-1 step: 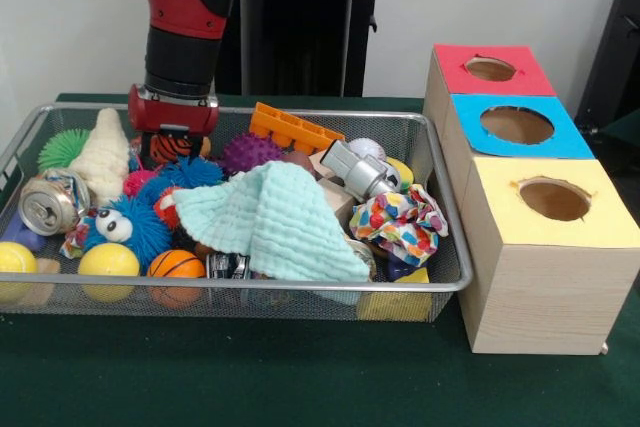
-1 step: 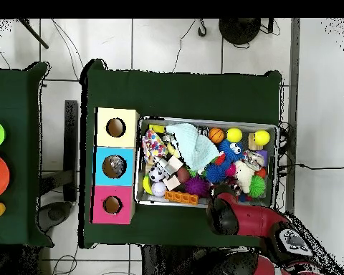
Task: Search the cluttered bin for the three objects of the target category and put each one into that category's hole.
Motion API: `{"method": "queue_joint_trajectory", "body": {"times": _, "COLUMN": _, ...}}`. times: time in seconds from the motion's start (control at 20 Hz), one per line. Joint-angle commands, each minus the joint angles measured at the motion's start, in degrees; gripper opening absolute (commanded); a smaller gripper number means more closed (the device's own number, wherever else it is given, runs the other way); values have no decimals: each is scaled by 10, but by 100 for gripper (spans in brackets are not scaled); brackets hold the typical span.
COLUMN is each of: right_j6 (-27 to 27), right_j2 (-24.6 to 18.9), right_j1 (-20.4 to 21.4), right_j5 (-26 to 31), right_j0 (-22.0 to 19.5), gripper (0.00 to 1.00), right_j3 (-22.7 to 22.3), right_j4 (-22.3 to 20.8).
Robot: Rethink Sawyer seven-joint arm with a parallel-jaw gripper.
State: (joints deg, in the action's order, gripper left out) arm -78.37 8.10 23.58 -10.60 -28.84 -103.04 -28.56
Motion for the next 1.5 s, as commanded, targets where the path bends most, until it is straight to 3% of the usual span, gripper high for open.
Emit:
{"method": "queue_joint_trajectory", "body": {"times": 0.05, "right_j6": -86, "right_j2": 54, "right_j1": -49, "right_j5": 51, "right_j0": -18, "gripper": 100, "right_j3": 32, "right_j4": 19}}
{"method": "queue_joint_trajectory", "body": {"times": 0.4, "right_j6": -85, "right_j2": 60, "right_j1": -19, "right_j5": 70, "right_j0": -13, "gripper": 100, "right_j3": 6, "right_j4": 28}}
{"method": "queue_joint_trajectory", "body": {"times": 0.85, "right_j6": -72, "right_j2": 51, "right_j1": 41, "right_j5": 135, "right_j0": -15, "gripper": 100, "right_j3": -14, "right_j4": 39}}
{"method": "queue_joint_trajectory", "body": {"times": 1.5, "right_j6": -95, "right_j2": 67, "right_j1": 38, "right_j5": 141, "right_j0": 6, "gripper": 100, "right_j3": 4, "right_j4": 66}}
